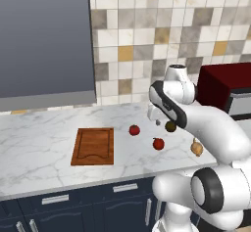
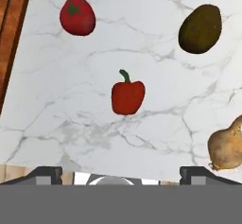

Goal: Place the avocado, onion, tomato, and bell pepper on the cutting board.

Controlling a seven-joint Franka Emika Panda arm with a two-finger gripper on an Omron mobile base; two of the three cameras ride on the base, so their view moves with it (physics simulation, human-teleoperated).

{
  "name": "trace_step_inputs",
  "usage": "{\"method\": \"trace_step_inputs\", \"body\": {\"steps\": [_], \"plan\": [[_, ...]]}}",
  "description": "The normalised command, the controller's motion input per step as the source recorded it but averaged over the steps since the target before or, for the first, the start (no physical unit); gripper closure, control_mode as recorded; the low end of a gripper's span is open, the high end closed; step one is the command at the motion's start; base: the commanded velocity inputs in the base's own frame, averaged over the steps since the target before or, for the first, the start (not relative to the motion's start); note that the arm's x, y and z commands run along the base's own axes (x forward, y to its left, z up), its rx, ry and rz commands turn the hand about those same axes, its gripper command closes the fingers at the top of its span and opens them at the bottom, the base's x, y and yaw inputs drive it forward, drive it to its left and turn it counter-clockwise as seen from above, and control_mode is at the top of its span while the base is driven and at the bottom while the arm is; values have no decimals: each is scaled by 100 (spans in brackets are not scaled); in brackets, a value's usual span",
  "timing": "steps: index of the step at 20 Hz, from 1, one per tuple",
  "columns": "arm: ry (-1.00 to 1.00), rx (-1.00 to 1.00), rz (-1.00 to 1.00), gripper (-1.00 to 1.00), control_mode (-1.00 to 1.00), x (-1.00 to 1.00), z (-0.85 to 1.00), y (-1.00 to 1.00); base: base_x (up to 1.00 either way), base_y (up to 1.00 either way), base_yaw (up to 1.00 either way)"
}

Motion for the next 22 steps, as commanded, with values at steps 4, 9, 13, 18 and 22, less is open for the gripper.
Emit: {"method": "trace_step_inputs", "body": {"steps": [4, 9, 13, 18, 22], "plan": [[12, 1, 0, -100, -100, 25, -65, -7, 0, 0, 0], [7, 3, 0, -100, -100, 35, -61, -1, 0, 0, 0], [1, 1, 0, -100, -100, 38, -59, 0, 0, 0, 0], [0, 0, 0, -100, -100, 34, -50, 0, 0, 0, 0], [0, 0, 0, -100, -100, 11, -15, 0, 0, 0, 0]]}}
